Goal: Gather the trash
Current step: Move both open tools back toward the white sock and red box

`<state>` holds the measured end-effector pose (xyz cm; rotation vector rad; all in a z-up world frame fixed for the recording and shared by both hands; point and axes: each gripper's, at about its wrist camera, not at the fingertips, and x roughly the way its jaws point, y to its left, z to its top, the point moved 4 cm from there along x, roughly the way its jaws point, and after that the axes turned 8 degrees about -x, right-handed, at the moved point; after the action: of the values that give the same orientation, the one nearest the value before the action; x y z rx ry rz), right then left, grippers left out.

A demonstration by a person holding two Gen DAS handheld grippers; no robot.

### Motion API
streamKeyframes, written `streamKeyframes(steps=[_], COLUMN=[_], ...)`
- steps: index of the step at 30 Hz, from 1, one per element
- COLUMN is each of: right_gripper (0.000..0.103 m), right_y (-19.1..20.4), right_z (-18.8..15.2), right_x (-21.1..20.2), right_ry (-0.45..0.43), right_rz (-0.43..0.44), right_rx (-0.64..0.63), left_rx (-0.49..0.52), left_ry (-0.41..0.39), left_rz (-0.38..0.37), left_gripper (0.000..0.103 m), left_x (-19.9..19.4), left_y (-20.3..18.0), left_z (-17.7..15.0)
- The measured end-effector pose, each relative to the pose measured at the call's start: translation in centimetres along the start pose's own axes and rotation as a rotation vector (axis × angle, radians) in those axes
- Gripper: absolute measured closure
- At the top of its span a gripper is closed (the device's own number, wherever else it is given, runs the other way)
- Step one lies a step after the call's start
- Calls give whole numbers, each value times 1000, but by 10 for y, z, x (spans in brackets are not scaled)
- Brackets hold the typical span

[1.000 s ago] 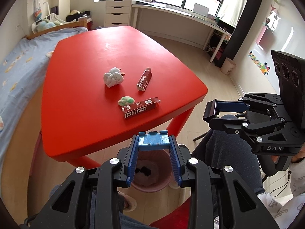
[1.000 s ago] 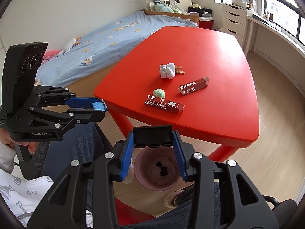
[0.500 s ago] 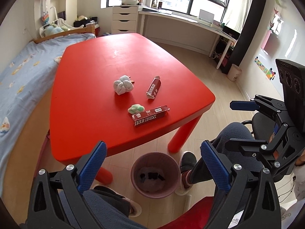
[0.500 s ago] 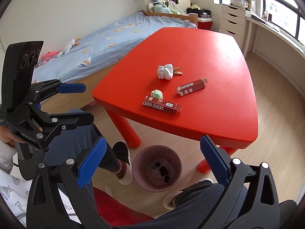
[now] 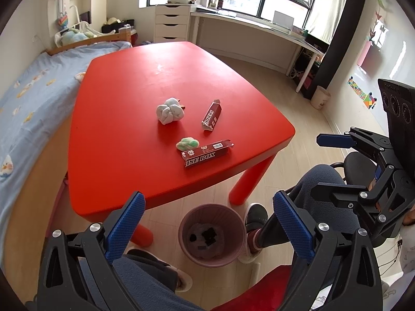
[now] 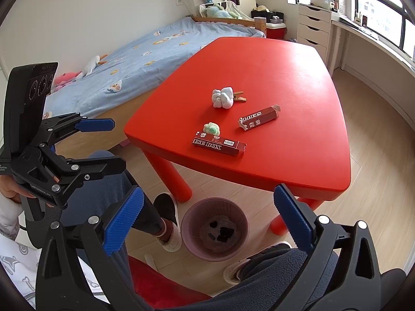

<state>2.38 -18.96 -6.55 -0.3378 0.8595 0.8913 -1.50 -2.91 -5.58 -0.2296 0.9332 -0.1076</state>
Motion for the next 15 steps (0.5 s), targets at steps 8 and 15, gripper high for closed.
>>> streamKeyframes(steps=[8, 15], right_gripper=[4, 4], right_y=[-5, -12], right_z=[3, 9], right_x=[1, 1], right_ry=[0, -8], right_rz=[-5, -24], right_rx=[19, 40], left_rx=[-11, -40], left_ry=[4, 10], left_rz=[-3, -1], left_gripper=[8, 8], left_x=[1, 4], left_y=[4, 12], left_z=[3, 7])
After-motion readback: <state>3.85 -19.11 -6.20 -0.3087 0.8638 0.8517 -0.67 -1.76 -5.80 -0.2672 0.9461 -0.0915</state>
